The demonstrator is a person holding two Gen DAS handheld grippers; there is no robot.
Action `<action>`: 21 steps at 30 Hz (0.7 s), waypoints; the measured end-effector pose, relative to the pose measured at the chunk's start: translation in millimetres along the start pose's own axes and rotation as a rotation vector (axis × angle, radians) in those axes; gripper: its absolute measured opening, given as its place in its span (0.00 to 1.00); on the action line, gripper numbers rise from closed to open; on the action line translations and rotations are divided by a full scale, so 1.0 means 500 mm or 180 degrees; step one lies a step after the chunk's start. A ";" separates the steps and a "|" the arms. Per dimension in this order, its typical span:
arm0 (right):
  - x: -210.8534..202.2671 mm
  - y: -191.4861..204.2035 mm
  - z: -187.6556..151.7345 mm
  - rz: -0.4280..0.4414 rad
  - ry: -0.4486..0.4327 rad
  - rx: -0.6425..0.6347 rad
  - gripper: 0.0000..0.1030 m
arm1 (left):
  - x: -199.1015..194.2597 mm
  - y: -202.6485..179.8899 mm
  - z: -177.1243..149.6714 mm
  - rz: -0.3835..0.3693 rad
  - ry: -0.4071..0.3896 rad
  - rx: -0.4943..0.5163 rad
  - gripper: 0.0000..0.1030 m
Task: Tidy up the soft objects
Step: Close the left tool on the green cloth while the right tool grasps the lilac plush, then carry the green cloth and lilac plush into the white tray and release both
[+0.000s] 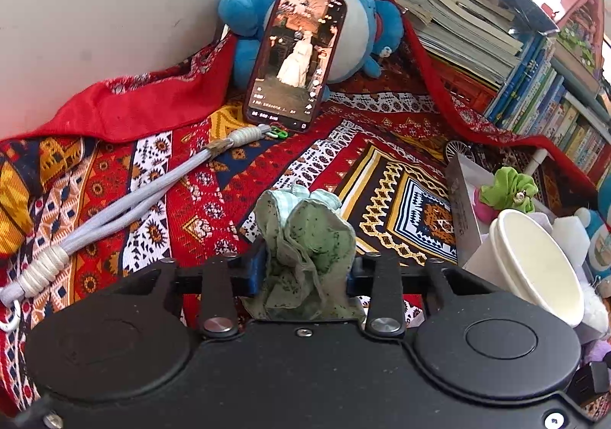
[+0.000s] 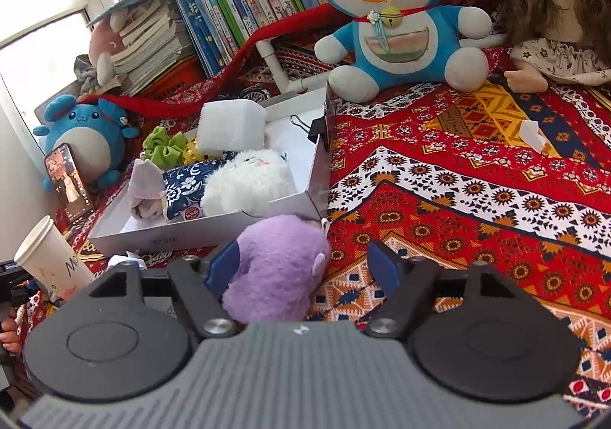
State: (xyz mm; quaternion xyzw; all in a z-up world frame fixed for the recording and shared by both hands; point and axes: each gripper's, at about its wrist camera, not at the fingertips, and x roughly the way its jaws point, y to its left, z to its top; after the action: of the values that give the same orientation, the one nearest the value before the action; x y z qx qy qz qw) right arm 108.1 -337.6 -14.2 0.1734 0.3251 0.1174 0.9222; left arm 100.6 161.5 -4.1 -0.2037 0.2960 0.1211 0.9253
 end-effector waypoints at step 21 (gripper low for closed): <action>-0.062 0.045 0.034 -0.0159 -0.0305 -0.0098 0.40 | -0.127 -0.065 0.068 -0.0135 -0.0603 0.0313 0.31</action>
State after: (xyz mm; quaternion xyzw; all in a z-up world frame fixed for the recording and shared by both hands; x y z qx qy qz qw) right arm 93.0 -331.5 24.2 0.1564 0.2830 0.0909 0.9419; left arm 78.3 141.3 69.2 -0.1519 0.2084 0.1056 0.9604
